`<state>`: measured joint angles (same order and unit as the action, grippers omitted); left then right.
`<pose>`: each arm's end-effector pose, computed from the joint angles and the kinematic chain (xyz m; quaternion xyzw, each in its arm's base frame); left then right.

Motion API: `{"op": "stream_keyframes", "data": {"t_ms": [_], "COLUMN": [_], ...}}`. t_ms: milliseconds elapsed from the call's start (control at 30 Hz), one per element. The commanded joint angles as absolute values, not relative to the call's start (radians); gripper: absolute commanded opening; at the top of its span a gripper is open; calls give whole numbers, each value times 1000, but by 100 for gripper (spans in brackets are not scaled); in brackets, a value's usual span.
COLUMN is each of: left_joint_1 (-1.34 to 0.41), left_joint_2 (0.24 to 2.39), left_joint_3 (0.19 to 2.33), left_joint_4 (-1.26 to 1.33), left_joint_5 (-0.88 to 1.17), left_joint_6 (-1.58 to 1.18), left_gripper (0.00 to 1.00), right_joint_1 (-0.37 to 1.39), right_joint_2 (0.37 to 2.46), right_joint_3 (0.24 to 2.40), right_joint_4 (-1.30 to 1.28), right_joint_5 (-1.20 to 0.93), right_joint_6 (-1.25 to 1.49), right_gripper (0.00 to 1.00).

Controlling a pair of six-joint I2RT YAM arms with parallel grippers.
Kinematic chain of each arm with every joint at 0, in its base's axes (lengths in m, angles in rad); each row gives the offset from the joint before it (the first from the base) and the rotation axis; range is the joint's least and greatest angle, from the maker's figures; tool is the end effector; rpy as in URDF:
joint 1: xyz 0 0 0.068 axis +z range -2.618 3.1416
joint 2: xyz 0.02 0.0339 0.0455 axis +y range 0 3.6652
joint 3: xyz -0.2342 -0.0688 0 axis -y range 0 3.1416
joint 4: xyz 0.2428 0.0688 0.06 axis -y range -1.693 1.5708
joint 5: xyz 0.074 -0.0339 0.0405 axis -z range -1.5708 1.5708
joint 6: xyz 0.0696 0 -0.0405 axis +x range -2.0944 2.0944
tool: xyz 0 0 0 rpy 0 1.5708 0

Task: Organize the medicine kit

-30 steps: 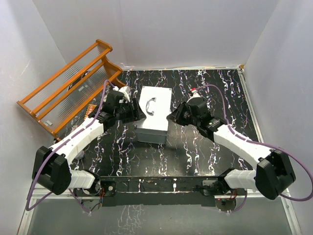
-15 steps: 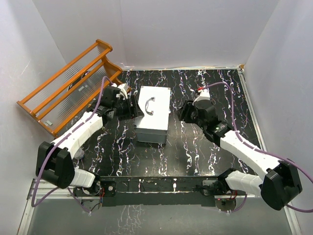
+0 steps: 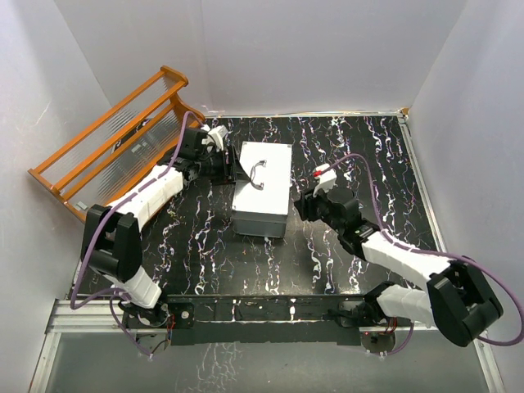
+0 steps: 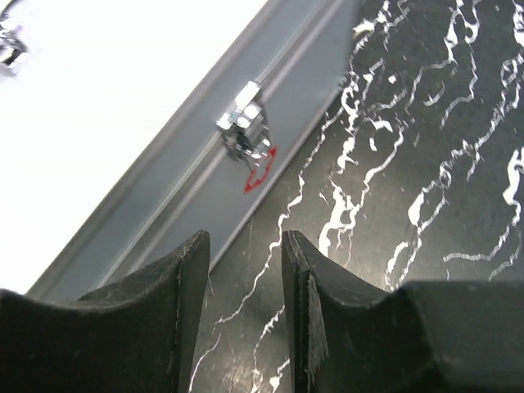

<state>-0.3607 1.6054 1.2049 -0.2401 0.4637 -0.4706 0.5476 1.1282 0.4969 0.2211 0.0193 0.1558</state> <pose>0.3486 -0.1648 0.2267 0.0551 0.8742 -0.3641 0.3164 0.2421 0.1461 0.1730 -0.1576 0.8213 0.1813 0.5175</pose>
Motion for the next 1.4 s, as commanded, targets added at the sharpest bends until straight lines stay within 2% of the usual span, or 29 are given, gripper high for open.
{"op": "stream_keyframes", "data": {"t_ms": [0, 400, 733, 1367], "left_joint_1": [-368, -367, -367, -367], "left_joint_2": [1679, 1730, 1720, 1714], "left_joint_3": [1252, 1318, 1309, 1296], "left_joint_4": [-280, -357, -356, -345], "left_joint_5": [532, 529, 535, 540], "left_joint_6": [-391, -333, -339, -339], "left_gripper": [53, 52, 52, 52], "right_joint_1": [548, 548, 520, 503], "right_joint_2": [1175, 1377, 1494, 1462], "right_joint_3": [475, 468, 461, 479], "right_joint_4": [474, 711, 907, 869], "right_joint_5": [-39, 44, 190, 304], "right_joint_6": [58, -33, -32, -78], "right_gripper": [39, 34, 35, 28]}}
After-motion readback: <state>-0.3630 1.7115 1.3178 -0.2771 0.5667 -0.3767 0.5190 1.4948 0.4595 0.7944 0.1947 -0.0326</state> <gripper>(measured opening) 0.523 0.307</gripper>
